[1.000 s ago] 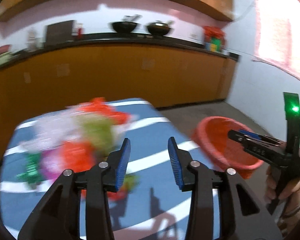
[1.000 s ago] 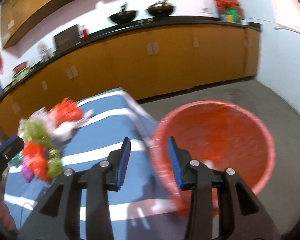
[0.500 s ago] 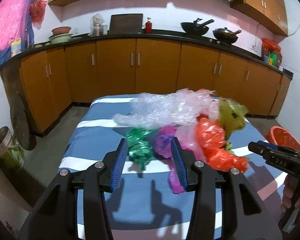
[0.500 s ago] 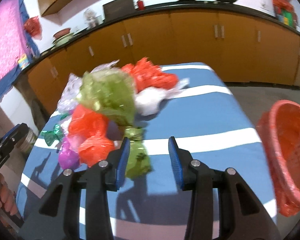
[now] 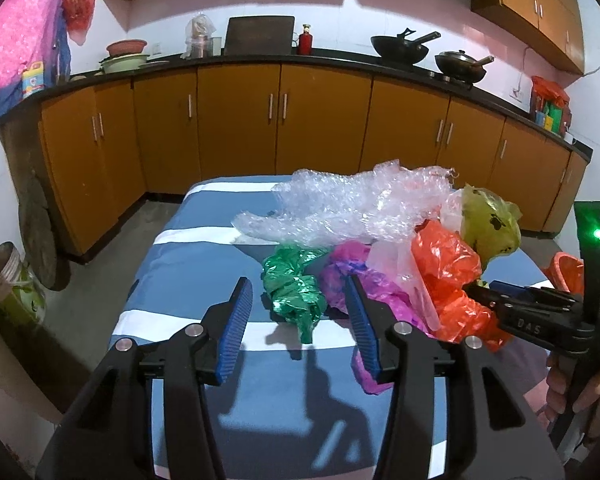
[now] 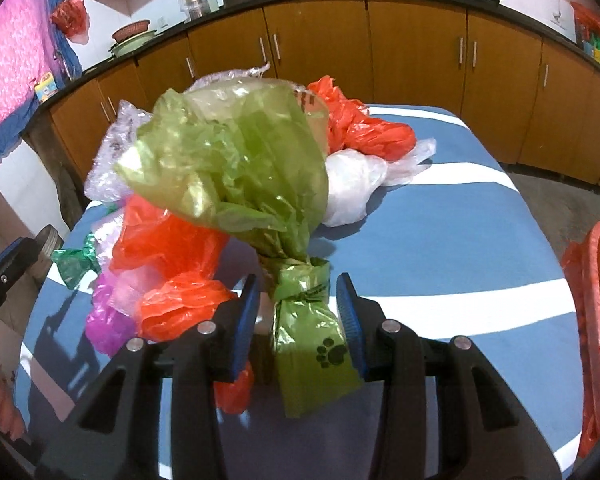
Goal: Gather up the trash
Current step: 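Grasp the green bag with the left tool while the right tool grasps the olive-green bag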
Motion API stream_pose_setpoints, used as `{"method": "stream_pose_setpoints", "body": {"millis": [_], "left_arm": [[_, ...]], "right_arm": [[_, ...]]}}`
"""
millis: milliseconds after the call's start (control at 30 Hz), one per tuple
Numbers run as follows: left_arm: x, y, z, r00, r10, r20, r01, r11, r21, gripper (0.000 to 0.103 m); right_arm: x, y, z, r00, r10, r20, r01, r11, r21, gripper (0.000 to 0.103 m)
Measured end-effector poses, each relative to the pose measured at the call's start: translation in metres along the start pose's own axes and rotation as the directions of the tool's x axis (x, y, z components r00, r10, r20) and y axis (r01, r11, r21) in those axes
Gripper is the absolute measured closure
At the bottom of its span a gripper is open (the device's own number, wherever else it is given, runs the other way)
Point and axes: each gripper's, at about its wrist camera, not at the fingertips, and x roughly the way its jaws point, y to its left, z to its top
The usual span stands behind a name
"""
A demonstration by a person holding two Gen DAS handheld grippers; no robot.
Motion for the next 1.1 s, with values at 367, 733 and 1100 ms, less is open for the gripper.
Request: {"method": "stream_pose_setpoints", "body": {"millis": [367, 733, 1100], "left_arm": [[0.013, 0.005, -0.007, 0.999, -0.004, -0.053, 0.003, 1.000, -0.027, 0.054], [0.039, 0.006, -0.002, 0.991, 0.026, -0.135, -0.030, 0.999, -0.029, 0.054], [0.065, 0.009, -0.003, 0.971, -0.003, -0.239, -0.009, 0.999, -0.052, 0.068]], "right_arm": [[0.002, -0.012, -0.004, 0.999, 0.012, -0.029, -0.011, 0.999, 0.031, 0.088], [-0.025, -0.034, -0.007, 1.000, -0.017, 0.023, 0.015, 0.997, 0.077, 0.089], [-0.027, -0.035, -0.003, 0.999, -0.027, 0.024, 0.025, 0.996, 0.084, 0.089]]}}
